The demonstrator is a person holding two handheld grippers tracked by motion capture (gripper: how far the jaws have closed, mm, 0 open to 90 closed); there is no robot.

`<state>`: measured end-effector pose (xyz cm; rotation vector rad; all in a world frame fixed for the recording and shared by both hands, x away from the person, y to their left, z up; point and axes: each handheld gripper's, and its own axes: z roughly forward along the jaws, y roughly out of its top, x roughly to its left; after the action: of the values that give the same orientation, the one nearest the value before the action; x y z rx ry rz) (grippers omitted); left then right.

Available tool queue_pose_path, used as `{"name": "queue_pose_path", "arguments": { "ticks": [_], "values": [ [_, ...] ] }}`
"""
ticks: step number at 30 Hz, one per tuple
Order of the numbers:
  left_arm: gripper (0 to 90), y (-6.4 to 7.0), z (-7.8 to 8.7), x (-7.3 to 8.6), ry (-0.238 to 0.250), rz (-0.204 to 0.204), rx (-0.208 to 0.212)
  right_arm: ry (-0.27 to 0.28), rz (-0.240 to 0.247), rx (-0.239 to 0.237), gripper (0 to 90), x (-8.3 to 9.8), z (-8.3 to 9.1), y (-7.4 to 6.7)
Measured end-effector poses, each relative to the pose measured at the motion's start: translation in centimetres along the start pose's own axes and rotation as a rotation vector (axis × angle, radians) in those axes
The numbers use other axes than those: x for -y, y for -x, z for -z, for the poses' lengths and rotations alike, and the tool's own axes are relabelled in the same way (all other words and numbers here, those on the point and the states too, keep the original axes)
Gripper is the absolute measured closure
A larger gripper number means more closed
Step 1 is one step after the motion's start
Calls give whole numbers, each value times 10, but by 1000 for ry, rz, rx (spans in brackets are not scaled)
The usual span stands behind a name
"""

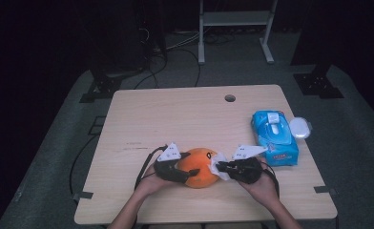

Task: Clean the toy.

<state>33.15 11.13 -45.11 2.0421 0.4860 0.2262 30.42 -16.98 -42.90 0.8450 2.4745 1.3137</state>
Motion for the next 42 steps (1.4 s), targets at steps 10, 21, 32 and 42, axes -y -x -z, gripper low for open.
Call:
{"name": "queue_pose_path", "arguments": {
  "ticks": [10,21,32,42],
  "values": [
    [167,0,19,-18,18,-27,-26,13,25,5,843,-4,-2,-7],
    [218,-1,10,-3,-25,1,22,65,28,-40,841,-15,2,-20],
    [171,-4,13,-5,-78,0,37,98,-95,-42,843,-13,8,1],
    [34,-6,10,-15,-114,5,21,19,-7,-85,843,-8,-5,-18]
  ]
}}
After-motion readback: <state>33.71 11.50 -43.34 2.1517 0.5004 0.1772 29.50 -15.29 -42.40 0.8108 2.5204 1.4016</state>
